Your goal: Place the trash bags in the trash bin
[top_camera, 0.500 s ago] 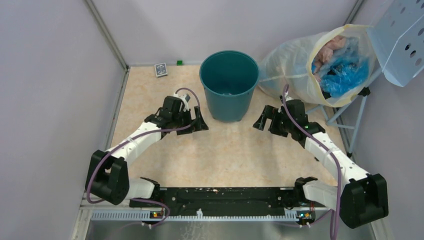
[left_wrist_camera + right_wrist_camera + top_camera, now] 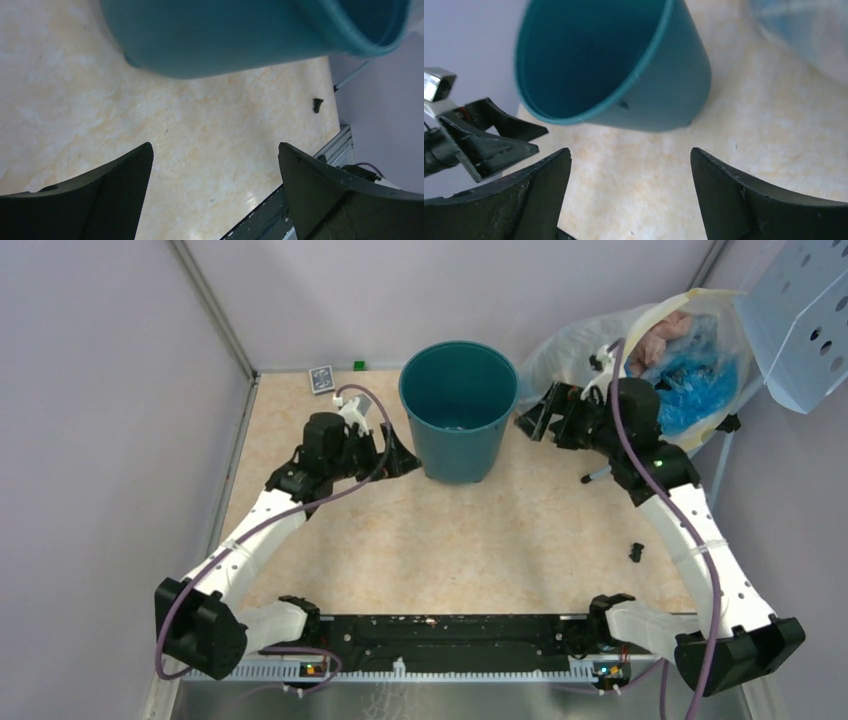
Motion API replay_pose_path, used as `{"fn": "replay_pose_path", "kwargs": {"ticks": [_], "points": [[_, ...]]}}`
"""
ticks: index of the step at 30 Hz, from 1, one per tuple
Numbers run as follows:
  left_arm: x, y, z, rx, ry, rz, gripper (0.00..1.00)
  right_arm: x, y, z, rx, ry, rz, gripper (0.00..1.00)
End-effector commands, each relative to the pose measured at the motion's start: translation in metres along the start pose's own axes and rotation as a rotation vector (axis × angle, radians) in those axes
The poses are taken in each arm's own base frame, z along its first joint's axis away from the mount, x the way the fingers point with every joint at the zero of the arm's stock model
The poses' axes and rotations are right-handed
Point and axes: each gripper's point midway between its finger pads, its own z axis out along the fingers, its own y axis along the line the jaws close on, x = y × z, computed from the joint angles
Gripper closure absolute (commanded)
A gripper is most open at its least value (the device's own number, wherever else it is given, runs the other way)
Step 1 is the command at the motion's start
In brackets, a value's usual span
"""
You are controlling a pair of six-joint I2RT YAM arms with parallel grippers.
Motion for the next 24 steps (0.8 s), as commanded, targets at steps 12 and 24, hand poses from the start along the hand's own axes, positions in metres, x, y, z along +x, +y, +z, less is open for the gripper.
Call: {"fn": "replay_pose_path", "kwargs": {"ticks": [12, 24], "points": [[-0.099, -0.091, -0.023, 0.221, -0.207, 0.059, 0.01, -0.167, -0.022, -0.106, 0.414, -0.399, -0.010, 0.26], [-0.087, -0.082, -0.040, 0.196, -0.254, 0.046, 0.01, -0.192, -0.106, -0.112, 0.577, -0.512, 0.344, 0.49]]}}
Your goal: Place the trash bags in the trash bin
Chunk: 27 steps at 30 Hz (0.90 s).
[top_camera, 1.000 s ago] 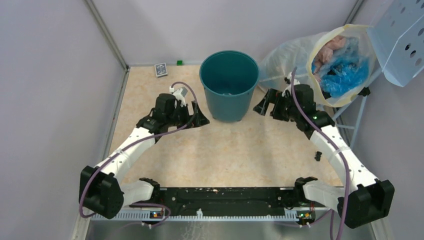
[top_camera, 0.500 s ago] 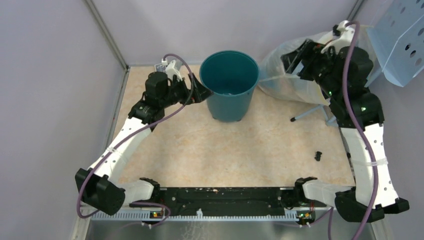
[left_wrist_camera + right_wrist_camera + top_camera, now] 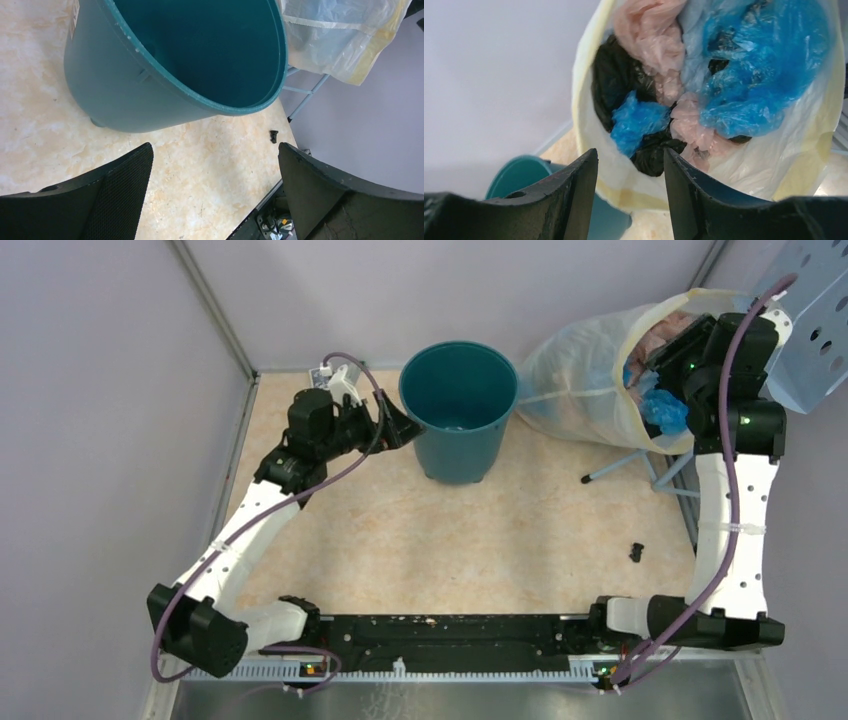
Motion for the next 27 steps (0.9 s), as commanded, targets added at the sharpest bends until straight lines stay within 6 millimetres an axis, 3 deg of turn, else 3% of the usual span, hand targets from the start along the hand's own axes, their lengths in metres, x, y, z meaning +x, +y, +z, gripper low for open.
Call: {"fn": "replay_pose_path", "kwargs": {"ticks": [1, 4, 10, 18, 27], "points": [[-0.009, -0.013, -0.016, 0.036, -0.073, 0.019, 0.01, -0.005, -0.014, 0.021, 0.039, 0.009, 0.159, 0.50], [-0.002, -0.011, -0.021, 0.035, -0.070, 0.015, 0.01, -0.008, -0.022, 0.035, 0.045, 0.007, 0.241, 0.55], [-0.001, -0.002, -0.030, -0.014, -0.097, 0.058, 0.01, 0.002, -0.020, 0.068, 0.029, 0.031, 0.303, 0.61], [-0.011, 0.003, -0.040, -0.071, -0.123, 0.158, 0.01, 0.009, -0.035, 0.112, 0.081, -0.020, 0.317, 0.48], [-0.017, 0.007, -0.044, -0.105, -0.139, 0.226, 0.01, -0.002, -0.027, 0.144, 0.152, -0.102, 0.182, 0.39]]}}
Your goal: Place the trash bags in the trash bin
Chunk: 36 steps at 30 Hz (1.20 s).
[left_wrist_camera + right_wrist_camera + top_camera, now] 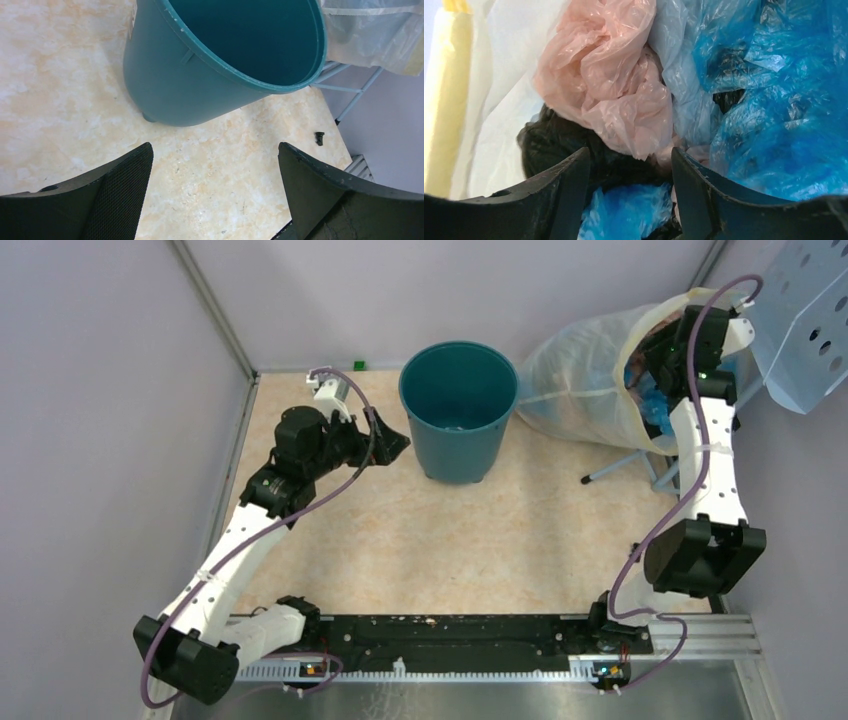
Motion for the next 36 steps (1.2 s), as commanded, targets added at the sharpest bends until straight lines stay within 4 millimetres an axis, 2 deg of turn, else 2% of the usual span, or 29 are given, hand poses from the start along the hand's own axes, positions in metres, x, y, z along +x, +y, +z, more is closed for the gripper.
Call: {"fn": "replay_pose_path", "kwargs": {"ticks": [1, 3, 6, 11, 17, 18, 19, 20, 22, 23, 28, 32, 36], "points": [[-0.025, -0.008, -0.010, 0.000, -0.076, 0.074, 0.01, -0.031, 0.016, 0.005, 0.025, -0.140, -0.060, 0.36], [-0.026, -0.007, -0.009, -0.004, -0.078, 0.078, 0.01, -0.037, 0.013, 0.009, 0.058, -0.170, -0.085, 0.32], [-0.028, -0.007, -0.007, -0.007, -0.081, 0.087, 0.01, -0.042, 0.009, 0.016, 0.085, -0.197, -0.111, 0.31], [-0.036, -0.006, -0.005, -0.019, -0.100, 0.108, 0.01, -0.044, 0.012, 0.026, 0.083, -0.213, -0.136, 0.45], [-0.039, -0.005, 0.001, -0.020, -0.099, 0.112, 0.01, -0.031, 0.015, 0.035, 0.082, -0.138, -0.143, 0.51], [-0.039, -0.005, 0.002, -0.020, -0.099, 0.113, 0.01, -0.028, 0.014, 0.035, 0.081, -0.127, -0.145, 0.53], [-0.039, -0.004, 0.003, -0.023, -0.099, 0.112, 0.01, -0.026, 0.014, 0.036, 0.077, -0.119, -0.147, 0.61], [-0.038, -0.003, 0.004, -0.024, -0.097, 0.110, 0.01, -0.026, 0.015, 0.034, 0.070, -0.112, -0.151, 0.78], [-0.038, -0.004, 0.004, -0.019, -0.094, 0.114, 0.01, -0.028, 0.019, 0.028, 0.055, -0.110, -0.160, 0.97], [-0.039, -0.004, 0.004, -0.020, -0.095, 0.114, 0.01, -0.029, 0.020, 0.024, 0.050, -0.110, -0.167, 1.00], [-0.035, -0.006, 0.006, -0.005, -0.080, 0.102, 0.01, -0.037, 0.024, -0.008, 0.022, -0.111, -0.200, 1.00], [-0.031, -0.007, 0.005, -0.001, -0.075, 0.070, 0.01, -0.036, 0.034, -0.047, -0.052, -0.088, -0.201, 1.00], [-0.024, -0.007, 0.004, 0.010, -0.063, 0.030, 0.01, -0.046, 0.046, -0.084, -0.126, -0.120, -0.206, 1.00]]}}
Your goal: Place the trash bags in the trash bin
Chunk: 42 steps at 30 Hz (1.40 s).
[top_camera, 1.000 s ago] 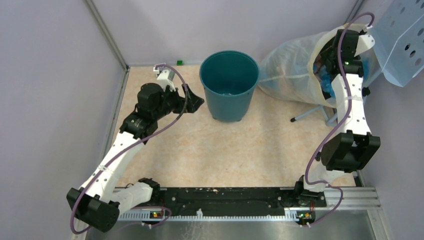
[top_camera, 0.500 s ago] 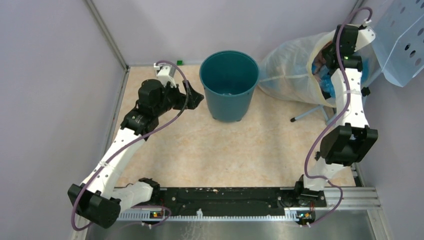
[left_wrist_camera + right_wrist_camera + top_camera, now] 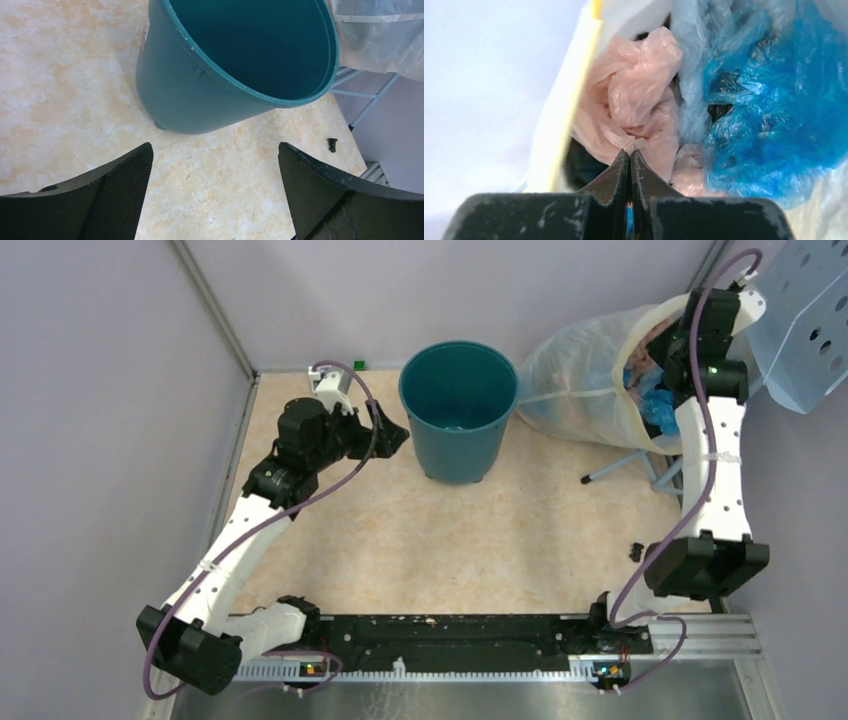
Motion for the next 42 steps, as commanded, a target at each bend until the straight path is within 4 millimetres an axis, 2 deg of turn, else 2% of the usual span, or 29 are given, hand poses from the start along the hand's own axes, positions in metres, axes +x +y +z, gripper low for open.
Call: {"fn": "replay_pose_path", "kwargs": {"ticks": [1, 9, 14, 16, 18, 21, 25, 28, 30, 31, 34, 36, 38, 42], "points": [[-0.011, -0.016, -0.005, 0.065, -0.047, -0.037, 0.01, -0.042, 0.026, -0.073, -0.164, -0.110, 0.000, 1.00], [0.005, -0.022, -0.002, 0.104, 0.001, -0.155, 0.01, -0.093, 0.044, -0.133, -0.285, -0.275, -0.046, 1.00], [0.010, -0.028, -0.004, 0.131, 0.022, -0.219, 0.01, -0.121, 0.056, -0.184, -0.404, -0.380, -0.030, 1.00], [0.013, -0.030, -0.005, 0.141, 0.036, -0.239, 0.01, -0.126, 0.067, -0.204, -0.491, -0.401, -0.046, 1.00], [0.017, -0.032, -0.007, 0.146, 0.051, -0.259, 0.01, -0.118, 0.089, -0.226, -0.650, -0.368, -0.076, 1.00], [0.024, -0.032, -0.009, 0.149, 0.069, -0.293, 0.01, -0.093, 0.115, -0.247, -0.840, -0.257, -0.088, 1.00], [0.029, -0.032, -0.013, 0.149, 0.077, -0.332, 0.01, -0.038, 0.124, -0.247, -0.933, -0.022, -0.060, 1.00], [0.036, -0.034, -0.016, 0.165, 0.099, -0.345, 0.01, 0.020, 0.125, -0.252, -0.978, 0.174, -0.064, 1.00], [0.044, -0.041, -0.017, 0.211, 0.140, -0.346, 0.01, 0.068, 0.122, -0.255, -0.966, 0.350, -0.081, 1.00], [0.048, -0.044, -0.016, 0.228, 0.161, -0.352, 0.01, 0.094, 0.124, -0.265, -0.984, 0.434, -0.109, 1.00], [0.063, -0.041, -0.013, 0.220, 0.209, -0.384, 0.01, 0.152, 0.112, -0.279, -0.934, 0.583, -0.189, 1.00], [0.067, -0.037, -0.012, 0.201, 0.220, -0.399, 0.01, 0.177, 0.098, -0.282, -0.896, 0.644, -0.227, 1.00], [0.069, -0.035, -0.010, 0.188, 0.223, -0.414, 0.02, 0.197, 0.080, -0.282, -0.858, 0.701, -0.248, 1.00], [0.073, -0.036, -0.011, 0.181, 0.235, -0.427, 0.02, 0.214, 0.047, -0.281, -0.800, 0.723, -0.306, 1.00]]}}
